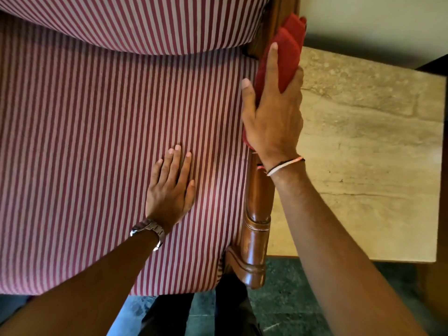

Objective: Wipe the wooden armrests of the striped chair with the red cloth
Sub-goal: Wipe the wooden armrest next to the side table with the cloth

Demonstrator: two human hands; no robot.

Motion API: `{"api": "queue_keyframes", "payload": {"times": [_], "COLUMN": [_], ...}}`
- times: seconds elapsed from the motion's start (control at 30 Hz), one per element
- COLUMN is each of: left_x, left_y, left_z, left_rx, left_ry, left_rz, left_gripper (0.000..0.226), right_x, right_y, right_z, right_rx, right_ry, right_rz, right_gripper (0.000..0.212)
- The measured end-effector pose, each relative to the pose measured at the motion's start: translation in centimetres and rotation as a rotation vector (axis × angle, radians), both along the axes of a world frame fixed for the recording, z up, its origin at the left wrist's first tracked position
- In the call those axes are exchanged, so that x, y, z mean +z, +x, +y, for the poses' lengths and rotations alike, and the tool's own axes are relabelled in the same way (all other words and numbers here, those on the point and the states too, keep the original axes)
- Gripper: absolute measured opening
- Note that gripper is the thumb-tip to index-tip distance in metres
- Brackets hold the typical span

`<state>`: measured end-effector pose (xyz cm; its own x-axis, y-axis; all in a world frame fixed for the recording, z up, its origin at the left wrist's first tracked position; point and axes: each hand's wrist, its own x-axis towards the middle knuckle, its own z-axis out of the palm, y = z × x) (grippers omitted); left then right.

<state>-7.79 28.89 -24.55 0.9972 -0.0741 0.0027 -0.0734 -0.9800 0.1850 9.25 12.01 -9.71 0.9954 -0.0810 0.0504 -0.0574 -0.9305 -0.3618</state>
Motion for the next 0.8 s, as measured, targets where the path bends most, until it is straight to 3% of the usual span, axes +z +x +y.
{"api": "queue_keyframes", "payload": {"times": [0.07,0.17,0.27,0.33,0.4,0.5,0.57,0.7,0.8], "left_x": [-0.1,0.2,1.7,4.5,8.6,14.1,16.2,17.2,18.2], "left_y": [-0.2,-0.1,1.2,3.3,6.5,12.0,14.9,17.0,15.7], "left_z": [0.2,0.2,-0.5,-1.7,-3.4,-6.3,-8.3,-9.4,-8.5], "left_rx": [0.002,-0.011,0.083,0.253,0.411,0.438,0.393,0.481,0.405], "left_ry": [-0.012,-0.022,-0.141,-0.382,-0.784,-1.267,-1.343,-1.329,-1.349], "left_rz": [-0.025,-0.024,0.029,0.081,0.168,0.357,0.436,0.398,0.350], "left_gripper": [0.061,0.061,0.055,0.039,0.028,0.038,0.041,0.058,0.050], "right_x": [0.9,1.0,1.2,1.2,1.1,1.3,2.0,3.5,5.4], "right_y": [-0.1,0.1,0.4,0.5,0.6,1.1,1.4,1.5,1.4], "right_z": [-1.2,-4.2,-7.2,-8.6,-9.0,-8.8,-9.0,-9.4,-8.5], "right_rx": [0.003,-0.242,-0.587,-0.652,-0.603,-0.571,-0.556,-0.475,-0.338], "right_ry": [0.238,0.603,1.144,1.400,1.452,1.462,1.507,1.529,1.449], "right_rz": [-0.029,0.010,0.409,0.582,0.656,0.682,0.706,0.675,0.547], "right_gripper": [0.066,0.060,0.053,0.041,0.023,0.016,0.021,0.032,0.046]}}
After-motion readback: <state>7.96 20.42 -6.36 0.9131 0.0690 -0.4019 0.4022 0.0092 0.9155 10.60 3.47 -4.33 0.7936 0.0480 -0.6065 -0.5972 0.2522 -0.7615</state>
